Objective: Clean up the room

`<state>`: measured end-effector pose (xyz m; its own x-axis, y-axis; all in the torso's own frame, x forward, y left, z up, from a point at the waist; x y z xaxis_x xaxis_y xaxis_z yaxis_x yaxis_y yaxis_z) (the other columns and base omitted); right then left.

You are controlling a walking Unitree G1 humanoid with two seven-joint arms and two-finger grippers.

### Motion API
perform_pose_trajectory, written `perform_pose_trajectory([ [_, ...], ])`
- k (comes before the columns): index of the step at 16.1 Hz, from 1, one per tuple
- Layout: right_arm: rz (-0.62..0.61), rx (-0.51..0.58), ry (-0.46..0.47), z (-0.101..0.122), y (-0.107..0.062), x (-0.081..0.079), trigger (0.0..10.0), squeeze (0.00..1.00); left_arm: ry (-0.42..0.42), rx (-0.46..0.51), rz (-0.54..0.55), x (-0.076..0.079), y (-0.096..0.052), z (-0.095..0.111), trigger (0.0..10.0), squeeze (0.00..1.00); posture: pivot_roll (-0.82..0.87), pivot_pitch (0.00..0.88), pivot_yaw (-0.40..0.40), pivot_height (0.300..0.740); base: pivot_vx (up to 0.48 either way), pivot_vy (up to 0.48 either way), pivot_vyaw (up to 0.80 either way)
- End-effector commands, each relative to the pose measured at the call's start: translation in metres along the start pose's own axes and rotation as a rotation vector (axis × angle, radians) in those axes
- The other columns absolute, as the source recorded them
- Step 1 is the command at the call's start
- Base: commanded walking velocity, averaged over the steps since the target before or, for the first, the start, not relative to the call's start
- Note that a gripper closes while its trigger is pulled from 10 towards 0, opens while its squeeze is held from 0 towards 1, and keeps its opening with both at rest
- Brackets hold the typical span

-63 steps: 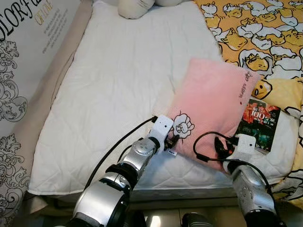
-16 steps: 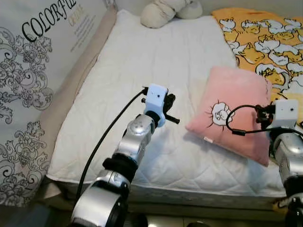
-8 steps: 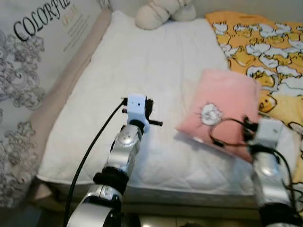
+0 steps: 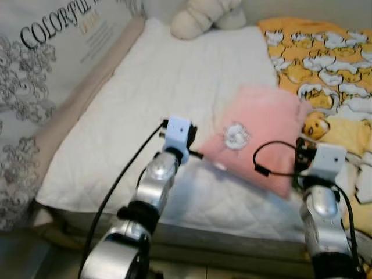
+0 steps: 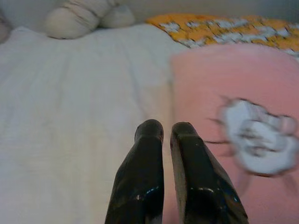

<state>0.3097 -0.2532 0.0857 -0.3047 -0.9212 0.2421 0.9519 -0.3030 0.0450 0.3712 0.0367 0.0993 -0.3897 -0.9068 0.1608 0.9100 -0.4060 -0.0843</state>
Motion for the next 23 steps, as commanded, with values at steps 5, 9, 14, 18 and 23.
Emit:
perform_pose_trajectory([
  [5, 0.044, -0.012, 0.059, 0.005, 0.004, -0.019, 10.0, 0.0, 0.014, 0.048, 0.002, -0.001, 0.003, 0.01, 10.0, 1.0, -0.05, 0.0, 0.053, 0.74, 0.0, 0.0, 0.0],
  [9, 0.079, -0.012, 0.052, 0.004, -0.001, -0.028, 10.0, 0.0, -0.001, 0.06, -0.014, 0.001, 0.001, 0.009, 10.0, 1.0, -0.06, 0.0, 0.058, 0.74, 0.0, 0.0, 0.0],
  [14, -0.009, -0.047, 0.159, -0.006, -0.013, -0.011, 10.0, 1.0, -0.003, 0.084, -0.003, -0.014, -0.014, 0.008, 10.0, 1.0, -0.05, 0.0, 0.048, 0.74, 0.0, 0.0, 0.0],
  [18, -0.015, -0.064, 0.116, -0.011, -0.015, -0.008, 10.0, 1.0, -0.001, 0.06, -0.038, -0.001, -0.006, 0.006, 10.0, 1.0, -0.06, 0.0, 0.053, 0.74, 0.0, 0.0, 0.0],
  [23, 0.063, -0.073, 0.042, -0.015, -0.023, -0.015, 10.0, 1.0, -0.035, 0.073, -0.024, -0.004, -0.02, -0.006, 10.0, 1.0, -0.06, 0.0, 0.034, 0.74, 0.0, 0.0, 0.0],
])
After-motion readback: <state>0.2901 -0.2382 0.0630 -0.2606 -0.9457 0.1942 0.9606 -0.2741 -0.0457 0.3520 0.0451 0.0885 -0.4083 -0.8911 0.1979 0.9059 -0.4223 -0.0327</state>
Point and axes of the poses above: a point about 5 cm out from each wrist's last joint towards the gripper, its own y axis pointing out of the wrist towards the gripper, its own z axis along the axis of the wrist's last joint, x = y × z, the point moved 3 cm from there along y, pointing out of the wrist towards the gripper, and after that the axes turned 9 degrees about -y, right-handed, at the moved point
